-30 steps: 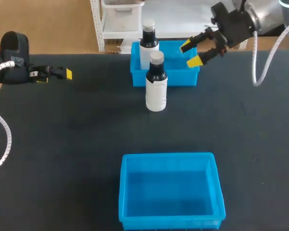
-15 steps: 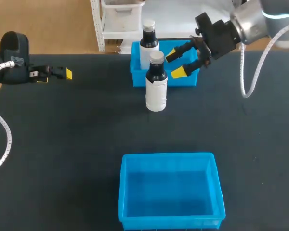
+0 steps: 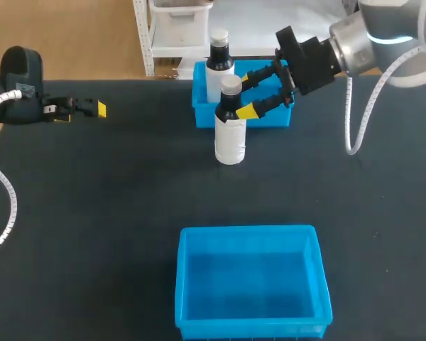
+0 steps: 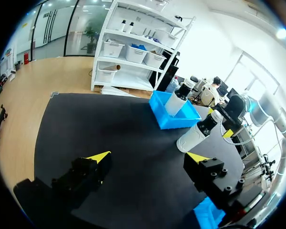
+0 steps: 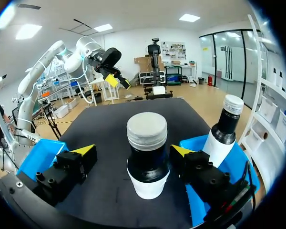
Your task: Pick up the bottle, and place it in the far bin if it is heavy, or in the near bin if it is light.
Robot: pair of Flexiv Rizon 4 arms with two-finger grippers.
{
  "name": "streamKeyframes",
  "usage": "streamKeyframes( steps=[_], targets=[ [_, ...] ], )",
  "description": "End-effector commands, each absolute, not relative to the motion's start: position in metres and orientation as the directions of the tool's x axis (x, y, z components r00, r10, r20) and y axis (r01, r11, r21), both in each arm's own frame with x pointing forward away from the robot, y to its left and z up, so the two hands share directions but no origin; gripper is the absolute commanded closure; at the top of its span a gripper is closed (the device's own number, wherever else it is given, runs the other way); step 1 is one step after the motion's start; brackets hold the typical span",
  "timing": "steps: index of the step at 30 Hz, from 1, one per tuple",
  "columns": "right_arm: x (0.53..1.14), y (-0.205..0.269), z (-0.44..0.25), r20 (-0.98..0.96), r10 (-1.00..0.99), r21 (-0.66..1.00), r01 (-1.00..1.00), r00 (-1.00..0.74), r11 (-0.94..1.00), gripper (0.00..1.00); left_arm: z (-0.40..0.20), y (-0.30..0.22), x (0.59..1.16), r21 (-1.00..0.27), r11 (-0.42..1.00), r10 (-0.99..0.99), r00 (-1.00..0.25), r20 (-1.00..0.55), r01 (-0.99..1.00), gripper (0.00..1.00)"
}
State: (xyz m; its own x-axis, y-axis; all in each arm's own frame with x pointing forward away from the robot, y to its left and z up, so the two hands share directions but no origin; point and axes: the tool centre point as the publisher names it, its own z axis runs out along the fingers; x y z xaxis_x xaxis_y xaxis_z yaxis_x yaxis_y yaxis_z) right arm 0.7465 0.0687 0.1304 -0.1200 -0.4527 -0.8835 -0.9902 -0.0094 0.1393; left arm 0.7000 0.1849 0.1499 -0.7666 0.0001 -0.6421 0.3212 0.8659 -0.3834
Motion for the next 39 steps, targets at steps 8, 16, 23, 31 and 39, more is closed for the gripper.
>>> streamKeyframes(
  steps=[8,16,23,31,39],
  targets=[
    [0.750,0.087,0.121,-0.890,-0.436,0.157,-0.987,-0.135,-0.015,0.00,0.150,0.185,0.700,-0.383,0.866,0.000,-0.767,-0.642,0.321,0.00],
    [0.762,0.092,0.119,-0.893,-0.425,0.162,-0.987,-0.145,-0.004,0.00,0.150,0.185,0.700,-0.383,0.866,0.000,-0.767,-0.642,0.321,0.00],
    [0.765,0.093,0.116,-0.891,-0.429,0.163,-0.987,-0.149,0.004,0.00,0.150,0.185,0.700,-0.383,0.866,0.000,-0.767,-0.642,0.321,0.00],
    [0.756,0.084,0.116,-0.888,-0.429,0.177,-0.984,-0.164,0.009,0.00,0.150,0.185,0.700,-0.383,0.866,0.000,-0.767,-0.642,0.321,0.00],
    [0.748,0.078,0.114,-0.882,-0.436,0.191,-0.981,-0.180,0.019,0.00,0.150,0.185,0.700,-0.383,0.866,0.000,-0.767,-0.642,0.321,0.00]
  ],
)
